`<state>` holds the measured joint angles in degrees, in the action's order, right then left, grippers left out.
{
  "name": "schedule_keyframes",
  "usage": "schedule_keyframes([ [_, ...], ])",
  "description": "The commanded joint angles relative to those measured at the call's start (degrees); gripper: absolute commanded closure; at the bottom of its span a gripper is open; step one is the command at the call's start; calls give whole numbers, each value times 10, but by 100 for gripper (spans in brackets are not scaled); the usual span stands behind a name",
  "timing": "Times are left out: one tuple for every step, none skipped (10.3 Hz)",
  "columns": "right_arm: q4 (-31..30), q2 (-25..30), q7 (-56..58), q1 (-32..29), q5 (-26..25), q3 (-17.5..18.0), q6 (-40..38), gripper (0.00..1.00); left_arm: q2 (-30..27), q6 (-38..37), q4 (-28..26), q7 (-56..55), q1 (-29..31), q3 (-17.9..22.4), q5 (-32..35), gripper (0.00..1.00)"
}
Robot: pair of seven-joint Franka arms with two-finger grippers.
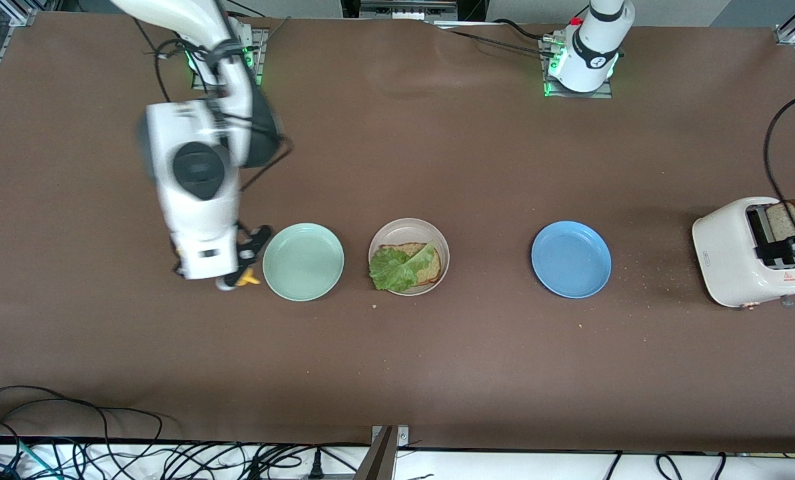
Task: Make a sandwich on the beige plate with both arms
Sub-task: 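Carry the bottle back while the left gripper lowers onto toaster bread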
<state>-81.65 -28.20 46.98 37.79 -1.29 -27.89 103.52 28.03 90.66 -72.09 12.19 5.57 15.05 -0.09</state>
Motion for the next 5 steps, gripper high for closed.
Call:
schedule_keyframes([
  [-61,28,148,-68,164,-35,-9,100,-1,-4,-6,104,56,-8,16,0],
  [-84,28,239,-97,221,-43,-9,100,3,-4,-12,117,59,-8,16,0],
  [-103,27,313,-123,253,-43,-9,100,4,-4,-21,118,68,-8,16,0],
  [-129,28,379,-150,288,-43,-8,100,7,0,-40,118,75,-8,15,0],
  [-158,26,454,-180,341,-43,-8,100,7,18,-58,118,87,-9,9,0],
])
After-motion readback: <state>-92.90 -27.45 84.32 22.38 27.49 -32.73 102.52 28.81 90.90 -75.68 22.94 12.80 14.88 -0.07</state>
